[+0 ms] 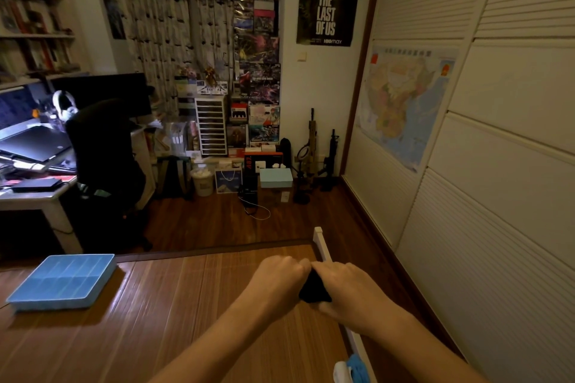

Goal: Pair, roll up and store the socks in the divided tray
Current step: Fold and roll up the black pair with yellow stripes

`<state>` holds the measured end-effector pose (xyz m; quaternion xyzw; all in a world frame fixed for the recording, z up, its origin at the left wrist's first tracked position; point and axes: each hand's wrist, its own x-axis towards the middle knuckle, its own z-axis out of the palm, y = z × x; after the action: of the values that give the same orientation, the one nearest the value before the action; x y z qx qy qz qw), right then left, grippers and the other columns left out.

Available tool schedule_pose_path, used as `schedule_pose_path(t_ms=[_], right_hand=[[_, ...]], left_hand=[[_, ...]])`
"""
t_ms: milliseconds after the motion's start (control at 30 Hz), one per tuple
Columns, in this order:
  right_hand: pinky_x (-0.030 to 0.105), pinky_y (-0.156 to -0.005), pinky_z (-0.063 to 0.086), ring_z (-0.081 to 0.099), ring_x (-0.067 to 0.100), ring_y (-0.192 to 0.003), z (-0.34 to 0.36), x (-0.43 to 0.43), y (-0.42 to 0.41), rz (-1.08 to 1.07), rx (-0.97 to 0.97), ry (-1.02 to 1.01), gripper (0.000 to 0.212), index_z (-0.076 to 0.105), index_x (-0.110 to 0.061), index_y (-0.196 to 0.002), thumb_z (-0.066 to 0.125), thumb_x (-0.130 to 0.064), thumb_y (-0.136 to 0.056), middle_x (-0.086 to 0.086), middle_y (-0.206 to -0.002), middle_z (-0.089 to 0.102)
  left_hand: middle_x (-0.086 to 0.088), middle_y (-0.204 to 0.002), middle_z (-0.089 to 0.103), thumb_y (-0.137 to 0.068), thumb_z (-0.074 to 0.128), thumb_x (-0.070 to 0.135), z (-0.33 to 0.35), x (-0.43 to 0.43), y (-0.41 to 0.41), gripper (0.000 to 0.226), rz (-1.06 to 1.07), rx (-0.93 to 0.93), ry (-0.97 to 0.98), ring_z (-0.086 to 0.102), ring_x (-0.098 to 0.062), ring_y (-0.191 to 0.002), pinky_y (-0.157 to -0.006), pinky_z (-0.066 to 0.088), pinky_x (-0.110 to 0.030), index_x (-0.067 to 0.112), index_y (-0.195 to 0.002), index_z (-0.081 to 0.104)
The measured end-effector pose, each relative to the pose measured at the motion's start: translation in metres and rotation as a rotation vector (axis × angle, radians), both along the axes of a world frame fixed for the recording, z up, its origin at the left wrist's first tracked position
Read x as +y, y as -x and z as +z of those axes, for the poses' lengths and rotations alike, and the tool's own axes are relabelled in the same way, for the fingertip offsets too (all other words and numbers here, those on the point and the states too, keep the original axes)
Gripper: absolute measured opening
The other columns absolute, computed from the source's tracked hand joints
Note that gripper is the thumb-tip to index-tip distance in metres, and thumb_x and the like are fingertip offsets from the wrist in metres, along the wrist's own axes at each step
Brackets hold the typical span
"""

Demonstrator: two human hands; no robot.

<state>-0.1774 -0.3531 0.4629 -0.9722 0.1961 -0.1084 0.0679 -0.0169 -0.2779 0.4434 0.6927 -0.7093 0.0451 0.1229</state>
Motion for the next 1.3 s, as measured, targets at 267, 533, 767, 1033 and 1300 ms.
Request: schedule_pose_path(t_ms=[267, 533, 767, 1033, 1300], right_hand=[[0.032, -0.085, 0.056, 0.069, 0.016, -0.092, -0.006, 0.0, 0.003, 0.002, -0.028, 0.25, 0.031, 0.065, -0.016, -0.117, 0.074, -0.023, -0.089, 0.001, -0.102, 0.072], [0.028, -0.101, 0.045, 0.054, 0.009, -0.115, -0.008, 0.009, -0.005, -0.088, -0.075, 0.035, 0.051, 0.043, -0.027, -0.135, 0.067, -0.037, -0.091, -0.009, -0.126, 0.055], [0.029, -0.084, 0.053, 0.067, 0.014, -0.093, -0.012, 0.006, -0.002, -0.059, -0.011, 0.212, 0.026, 0.063, -0.018, -0.116, 0.071, -0.022, -0.092, 0.0, -0.103, 0.07], [0.024, -0.096, 0.045, 0.054, 0.009, -0.109, -0.019, 0.008, -0.006, -0.106, -0.045, 0.085, 0.046, 0.046, -0.025, -0.13, 0.066, -0.037, -0.091, -0.007, -0.122, 0.056], [0.023, -0.05, 0.051, 0.058, 0.008, -0.053, -0.03, 0.01, -0.002, -0.107, -0.073, 0.316, 0.038, 0.065, -0.02, -0.075, 0.097, -0.022, -0.055, -0.002, -0.062, 0.061]], left_hand=[[0.007, -0.118, 0.061, -0.09, 0.074, 0.035, 0.011, 0.003, -0.002, 0.048, 0.019, 0.224, -0.114, 0.061, -0.008, -0.1, -0.08, 0.048, -0.019, 0.025, -0.13, 0.051], [0.001, -0.12, 0.065, -0.1, 0.061, 0.03, 0.006, 0.001, 0.002, 0.037, -0.013, -0.044, 0.007, 0.063, -0.014, -0.107, -0.1, 0.05, -0.03, 0.018, -0.133, 0.05], [0.006, -0.118, 0.062, -0.09, 0.074, 0.036, 0.01, 0.006, 0.0, 0.048, 0.007, 0.203, -0.112, 0.062, -0.01, -0.104, -0.087, 0.05, -0.022, 0.024, -0.13, 0.051], [0.002, -0.114, 0.065, -0.099, 0.063, 0.03, -0.001, 0.0, 0.002, 0.036, -0.001, 0.016, -0.036, 0.063, -0.011, -0.1, -0.093, 0.053, -0.028, 0.019, -0.131, 0.05], [0.003, -0.119, 0.06, -0.089, 0.073, 0.044, -0.014, 0.003, 0.012, 0.054, 0.019, 0.061, -0.096, 0.06, -0.015, -0.104, -0.093, 0.051, -0.029, 0.023, -0.132, 0.047]])
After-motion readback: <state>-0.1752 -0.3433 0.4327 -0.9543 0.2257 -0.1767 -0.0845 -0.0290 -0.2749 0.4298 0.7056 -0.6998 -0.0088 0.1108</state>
